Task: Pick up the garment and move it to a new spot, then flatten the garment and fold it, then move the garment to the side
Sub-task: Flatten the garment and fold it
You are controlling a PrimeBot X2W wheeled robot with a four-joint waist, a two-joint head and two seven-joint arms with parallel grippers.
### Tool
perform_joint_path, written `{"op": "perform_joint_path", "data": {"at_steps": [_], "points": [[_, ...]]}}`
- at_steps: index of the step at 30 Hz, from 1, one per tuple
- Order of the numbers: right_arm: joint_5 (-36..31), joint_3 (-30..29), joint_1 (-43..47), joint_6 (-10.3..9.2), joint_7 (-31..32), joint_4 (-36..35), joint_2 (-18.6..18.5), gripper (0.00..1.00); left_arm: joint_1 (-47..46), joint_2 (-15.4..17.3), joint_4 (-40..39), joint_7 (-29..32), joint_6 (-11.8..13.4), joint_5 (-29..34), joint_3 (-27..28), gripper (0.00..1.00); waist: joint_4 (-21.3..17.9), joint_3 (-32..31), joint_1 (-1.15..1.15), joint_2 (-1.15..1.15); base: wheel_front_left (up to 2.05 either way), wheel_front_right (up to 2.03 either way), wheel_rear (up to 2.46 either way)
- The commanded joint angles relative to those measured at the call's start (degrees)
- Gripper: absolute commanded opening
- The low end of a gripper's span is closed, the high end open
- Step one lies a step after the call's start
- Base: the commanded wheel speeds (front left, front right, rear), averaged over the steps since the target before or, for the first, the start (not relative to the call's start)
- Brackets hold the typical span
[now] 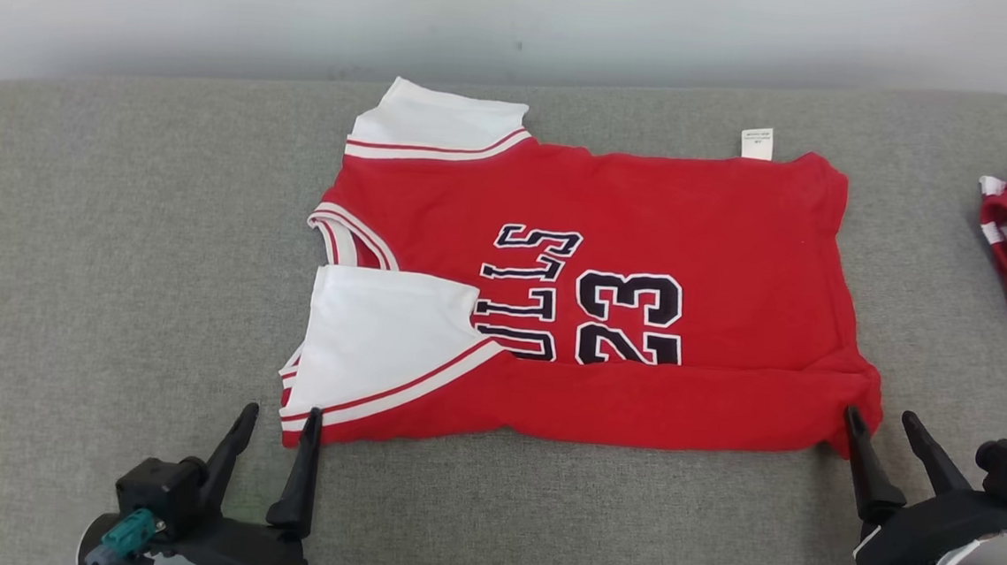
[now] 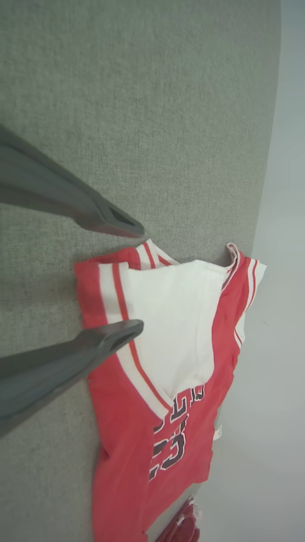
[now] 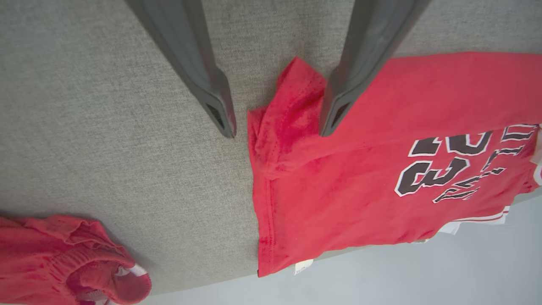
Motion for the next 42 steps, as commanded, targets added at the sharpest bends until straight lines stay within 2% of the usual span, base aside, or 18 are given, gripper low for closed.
{"op": "perform_joint_path", "data": {"at_steps": [1, 10, 11, 12, 13, 14, 22, 29, 33, 41, 42], "points": [[-0.39, 0.40, -1.50, -0.16, -0.34, 1.86, -0.48, 1.00, -1.05, -0.28, 1.28, -0.24, -0.37, 0.61, -0.06, 1.00, 0.29, 0.84, 0.00, -0.01, 0.00, 0.00, 0.00], [1.12, 3.35, -6.44, -0.16, -1.50, 9.31, 1.01, 1.00, -5.31, -1.35, 7.86, -0.16, -0.99, 0.15, -1.35, 1.00, 0.16, 2.81, 0.00, -0.01, 0.00, 0.00, 0.00], [1.50, 3.92, -6.89, -0.16, -1.52, 10.08, 1.28, 0.93, -5.81, -1.52, 8.74, -0.15, -1.12, -0.16, -1.56, 0.96, 0.15, 2.91, 0.00, -0.01, 0.00, 0.00, 0.00], [1.70, 4.40, -7.32, -0.16, -1.86, 10.79, 1.47, 0.41, -6.11, -1.62, 9.55, -0.10, -1.22, -0.32, -1.76, 0.40, 0.12, 2.98, 0.00, -0.01, 0.00, 0.00, 0.00], [1.99, 4.82, -7.72, -0.16, -2.16, 11.55, 1.72, 0.25, -6.39, -1.70, 10.09, -0.11, -1.33, -0.51, -1.82, 0.24, 0.10, 3.01, 0.00, -0.01, 0.00, 0.00, 0.00], [2.44, 5.29, -8.03, -0.16, -2.65, 12.13, 2.00, 0.00, -6.69, -1.74, 10.59, -0.11, -1.41, -0.60, -1.84, 0.00, 0.10, 2.96, 0.00, -0.01, 0.00, 0.00, 0.00], [5.37, 8.68, -8.95, -0.16, -6.84, 13.68, 1.29, 0.00, -6.15, -1.79, 8.87, -0.14, -1.61, -0.73, -0.32, 0.00, 0.17, 0.10, 0.00, -0.01, 0.00, 0.00, 0.00], [7.77, 10.62, -3.77, -0.16, -7.93, 9.95, -0.60, 0.00, 1.33, -2.33, 1.97, -0.14, -1.35, -1.69, 2.97, 0.00, -0.18, -3.37, 0.00, -0.01, 0.00, 0.00, 0.00], [8.82, 9.56, 1.17, -0.16, -7.59, 7.04, -1.96, 0.00, 7.70, -2.95, -2.10, -0.15, -0.62, -1.94, 4.38, 0.00, -0.03, -4.75, 0.00, -0.01, 0.00, 0.00, 0.00], [8.20, 5.78, 9.32, -0.16, -4.88, 2.17, -1.87, 0.00, 13.54, -4.05, -5.29, -0.18, 0.48, -2.42, 1.61, 0.00, 0.61, -5.41, 0.00, -0.01, 0.00, 0.00, 0.00], [7.80, 5.09, 9.67, -0.16, -4.73, 1.84, -1.63, 0.29, 13.48, -4.09, -5.04, -0.19, 0.61, -2.32, 1.40, 0.00, 0.54, -5.46, 0.00, -0.01, 0.00, 0.00, 0.00]]}}
